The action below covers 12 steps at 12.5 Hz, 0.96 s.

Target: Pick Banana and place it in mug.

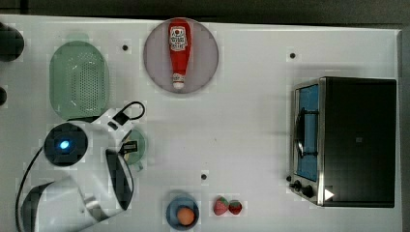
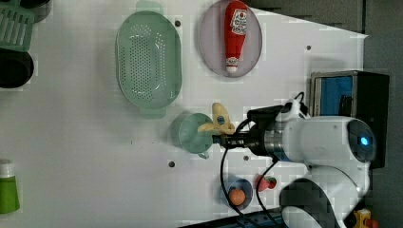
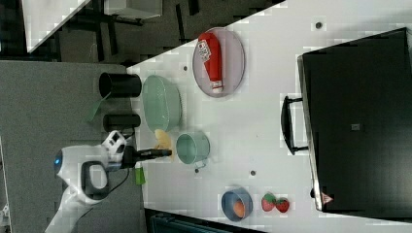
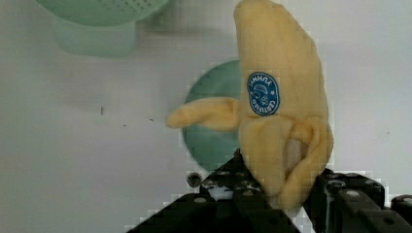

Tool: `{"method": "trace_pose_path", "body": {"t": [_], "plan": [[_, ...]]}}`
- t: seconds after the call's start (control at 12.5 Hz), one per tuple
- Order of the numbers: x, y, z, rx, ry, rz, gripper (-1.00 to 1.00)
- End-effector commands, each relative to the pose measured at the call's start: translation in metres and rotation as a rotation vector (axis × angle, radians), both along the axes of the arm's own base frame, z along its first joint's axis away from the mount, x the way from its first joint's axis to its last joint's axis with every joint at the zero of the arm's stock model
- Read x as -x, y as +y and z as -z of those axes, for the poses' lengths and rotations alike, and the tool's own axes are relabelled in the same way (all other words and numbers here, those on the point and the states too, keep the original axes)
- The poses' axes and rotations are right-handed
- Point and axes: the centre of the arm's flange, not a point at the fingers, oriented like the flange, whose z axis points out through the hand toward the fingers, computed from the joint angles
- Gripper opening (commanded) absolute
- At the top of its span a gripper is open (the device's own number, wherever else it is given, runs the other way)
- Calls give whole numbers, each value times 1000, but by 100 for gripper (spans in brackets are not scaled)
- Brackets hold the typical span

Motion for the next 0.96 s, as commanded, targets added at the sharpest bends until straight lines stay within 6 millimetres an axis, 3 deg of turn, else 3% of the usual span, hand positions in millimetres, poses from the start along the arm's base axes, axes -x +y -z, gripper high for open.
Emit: {"method": "trace_pose_path", "body": {"t": [0.08,0.48,0.56,0.72,0.96], "plan": [[-12,-13,22,3,-15,81,-29],[-14,-19,34,8,-50,97,85],[-15,-20,33,7,-54,100,100],[-23,-25,24,-3,-84,118,100],[-43,-50,-36,-7,-187,177,100]]}}
